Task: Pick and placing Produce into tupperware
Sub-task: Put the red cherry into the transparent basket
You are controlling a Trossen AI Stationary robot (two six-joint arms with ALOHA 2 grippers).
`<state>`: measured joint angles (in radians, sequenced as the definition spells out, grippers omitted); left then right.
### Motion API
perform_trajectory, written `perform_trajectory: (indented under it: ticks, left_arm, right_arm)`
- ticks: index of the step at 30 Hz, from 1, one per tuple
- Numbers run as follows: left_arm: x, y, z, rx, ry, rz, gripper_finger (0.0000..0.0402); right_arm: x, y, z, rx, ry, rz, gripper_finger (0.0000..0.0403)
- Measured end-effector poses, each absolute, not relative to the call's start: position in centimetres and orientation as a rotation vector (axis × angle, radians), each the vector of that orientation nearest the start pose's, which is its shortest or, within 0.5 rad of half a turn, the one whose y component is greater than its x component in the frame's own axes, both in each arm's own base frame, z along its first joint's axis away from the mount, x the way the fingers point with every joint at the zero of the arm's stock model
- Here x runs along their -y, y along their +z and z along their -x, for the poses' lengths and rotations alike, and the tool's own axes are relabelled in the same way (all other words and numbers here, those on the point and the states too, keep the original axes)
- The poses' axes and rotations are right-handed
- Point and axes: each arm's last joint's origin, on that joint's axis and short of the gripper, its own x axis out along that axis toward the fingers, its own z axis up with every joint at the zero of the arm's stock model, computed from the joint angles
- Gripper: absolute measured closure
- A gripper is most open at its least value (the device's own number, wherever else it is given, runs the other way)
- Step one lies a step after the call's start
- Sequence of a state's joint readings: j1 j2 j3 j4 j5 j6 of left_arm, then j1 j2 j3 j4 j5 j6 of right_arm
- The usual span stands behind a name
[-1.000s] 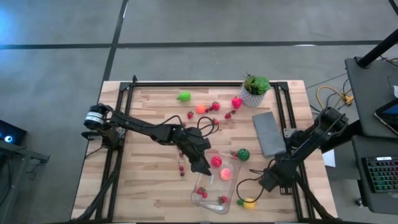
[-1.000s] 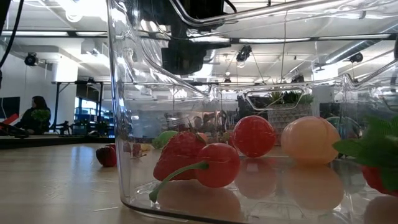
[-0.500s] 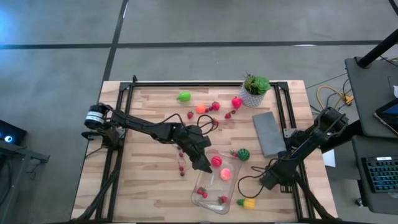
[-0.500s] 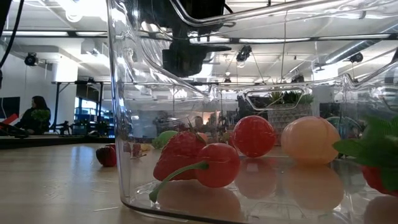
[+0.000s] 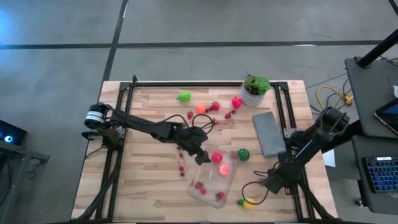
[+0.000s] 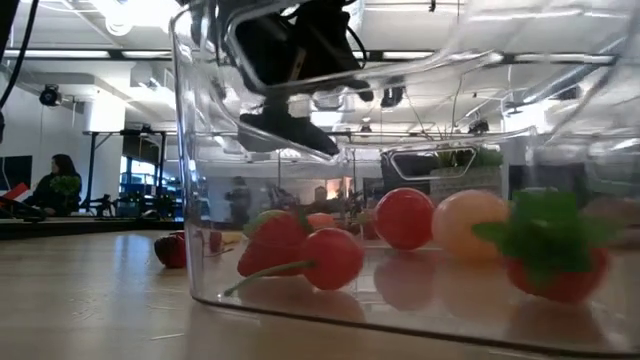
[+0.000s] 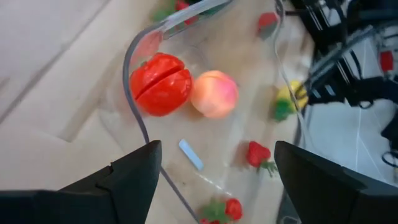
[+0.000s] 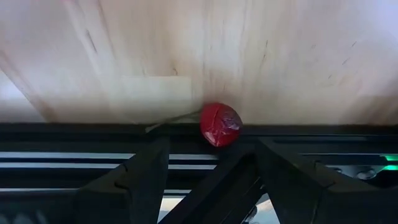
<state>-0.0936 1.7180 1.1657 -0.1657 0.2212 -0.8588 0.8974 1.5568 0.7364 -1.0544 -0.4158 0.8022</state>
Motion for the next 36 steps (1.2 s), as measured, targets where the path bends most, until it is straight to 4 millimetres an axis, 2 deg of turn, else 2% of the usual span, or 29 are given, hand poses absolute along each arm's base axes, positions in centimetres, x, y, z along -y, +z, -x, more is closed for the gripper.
perform_trajectory:
  ticks: [7, 12, 18, 21, 36]
  left_arm:
    - [4.1, 22.3, -36.9, -0.807, 0.032, 0.858, 0.0103]
    - [4.1, 22.3, -36.8, -0.812, 0.020, 0.861, 0.0103]
    - [4.1, 22.3, -36.8, -0.814, 0.014, 0.855, 0.0103]
    - [4.1, 22.3, -36.8, -0.814, 0.013, 0.855, 0.0103]
    - [4.4, 22.3, -36.8, -0.819, 0.010, 0.858, 0.0103]
  right_arm:
    - [-16.5, 14.1, -11.5, -2.078, 0.096, -0.004, 0.0172]
    - [-17.4, 15.1, -12.0, -2.079, 0.117, -0.058, 0.0172]
    - [-18.7, 17.6, -13.2, -1.949, 0.085, -0.125, 0.0172]
    - [-18.9, 18.1, -13.3, -1.872, 0.035, -0.122, 0.0172]
    - [-17.6, 15.7, -11.5, -1.902, -0.074, -0.040, 0.0172]
